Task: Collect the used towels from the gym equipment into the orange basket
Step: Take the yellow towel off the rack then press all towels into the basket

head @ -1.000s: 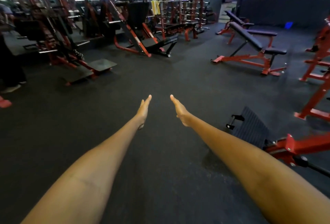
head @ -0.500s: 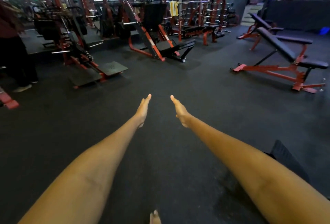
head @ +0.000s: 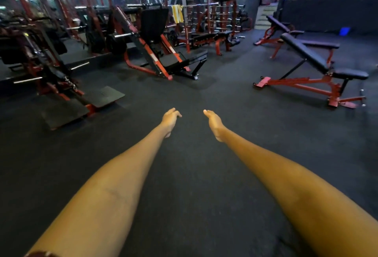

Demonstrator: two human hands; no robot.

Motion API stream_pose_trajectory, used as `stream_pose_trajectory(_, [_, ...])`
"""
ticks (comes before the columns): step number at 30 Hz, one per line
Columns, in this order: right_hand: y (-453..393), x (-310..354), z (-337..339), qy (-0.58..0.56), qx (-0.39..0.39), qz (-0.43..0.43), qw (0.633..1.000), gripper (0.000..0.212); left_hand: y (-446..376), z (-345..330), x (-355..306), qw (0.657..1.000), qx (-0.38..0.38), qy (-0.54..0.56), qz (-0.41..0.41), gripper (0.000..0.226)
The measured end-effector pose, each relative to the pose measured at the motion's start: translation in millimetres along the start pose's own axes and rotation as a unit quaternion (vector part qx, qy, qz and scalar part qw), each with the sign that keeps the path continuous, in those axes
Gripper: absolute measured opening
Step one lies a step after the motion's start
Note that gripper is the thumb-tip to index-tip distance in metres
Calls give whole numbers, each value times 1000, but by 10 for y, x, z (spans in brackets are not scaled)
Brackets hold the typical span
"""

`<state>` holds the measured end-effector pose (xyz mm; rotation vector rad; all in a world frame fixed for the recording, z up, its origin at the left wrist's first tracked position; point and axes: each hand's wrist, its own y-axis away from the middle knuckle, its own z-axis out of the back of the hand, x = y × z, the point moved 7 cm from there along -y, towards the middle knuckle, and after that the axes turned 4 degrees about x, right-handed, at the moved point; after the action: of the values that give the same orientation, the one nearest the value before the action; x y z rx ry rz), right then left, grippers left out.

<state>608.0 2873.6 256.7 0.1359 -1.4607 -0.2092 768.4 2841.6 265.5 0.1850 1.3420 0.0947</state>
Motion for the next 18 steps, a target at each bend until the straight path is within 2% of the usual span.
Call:
stream_pose_trajectory(7, [-1724, 302, 519, 4, -41, 3, 999, 57, -1689, -521, -410, 999, 33, 20, 3, 51])
stream_pose_trajectory(15, [-3642, 913, 1009, -18, -23, 7, 1000, 57, -3665, -877, -886, 997, 75, 1, 20, 44])
stream_pose_trajectory(18, [-4319, 1130, 1200, -21, -31, 8, 999, 57, -4372, -917, -1091, 998, 62, 14, 18, 52])
